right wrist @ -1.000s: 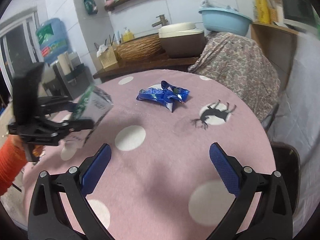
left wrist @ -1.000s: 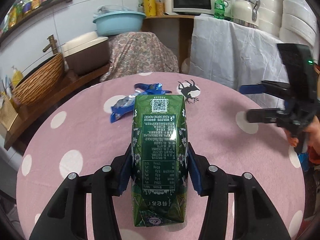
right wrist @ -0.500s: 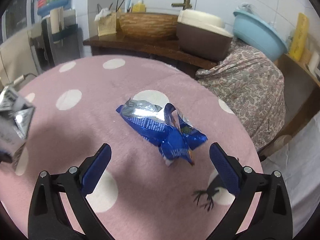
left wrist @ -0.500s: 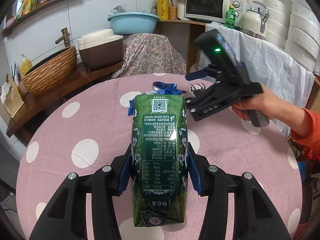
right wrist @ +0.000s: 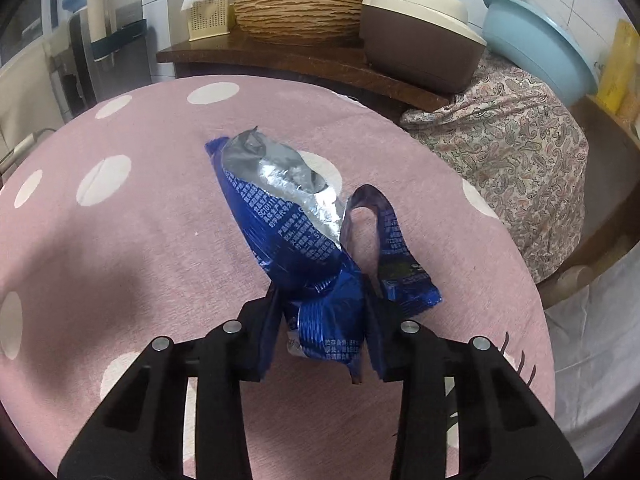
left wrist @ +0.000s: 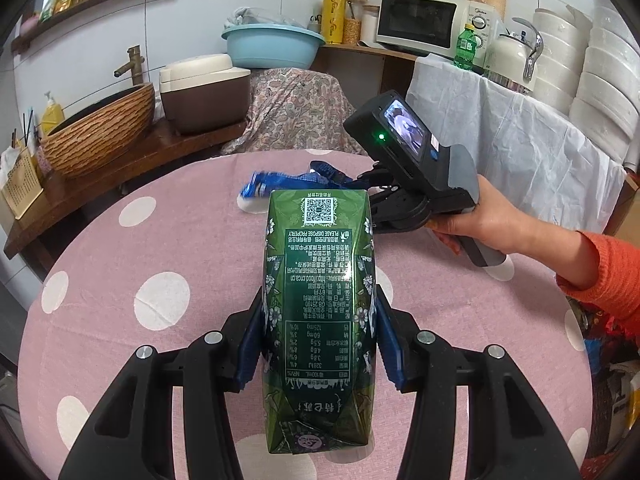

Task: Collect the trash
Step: 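Grasp the blue crumpled wrapper with the right gripper while the left gripper holds the carton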

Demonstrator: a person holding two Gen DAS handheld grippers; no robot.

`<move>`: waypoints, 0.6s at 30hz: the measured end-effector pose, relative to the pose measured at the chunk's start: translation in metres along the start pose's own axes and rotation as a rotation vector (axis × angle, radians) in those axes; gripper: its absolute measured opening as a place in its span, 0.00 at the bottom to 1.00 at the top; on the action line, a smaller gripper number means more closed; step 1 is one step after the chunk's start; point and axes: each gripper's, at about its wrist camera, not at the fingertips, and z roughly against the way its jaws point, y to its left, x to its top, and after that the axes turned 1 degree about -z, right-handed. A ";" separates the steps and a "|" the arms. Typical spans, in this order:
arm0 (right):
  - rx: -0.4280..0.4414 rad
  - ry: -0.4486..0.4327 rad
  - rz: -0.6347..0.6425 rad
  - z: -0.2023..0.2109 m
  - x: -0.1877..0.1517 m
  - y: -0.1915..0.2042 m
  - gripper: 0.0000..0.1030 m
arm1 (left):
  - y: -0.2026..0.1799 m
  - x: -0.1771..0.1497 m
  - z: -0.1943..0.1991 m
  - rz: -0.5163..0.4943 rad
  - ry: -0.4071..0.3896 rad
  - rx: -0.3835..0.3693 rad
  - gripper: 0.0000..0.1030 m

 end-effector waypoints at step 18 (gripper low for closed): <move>0.063 -0.132 -0.052 0.099 -0.064 0.016 0.31 | -0.027 -0.006 0.018 0.029 -0.038 -0.037 0.48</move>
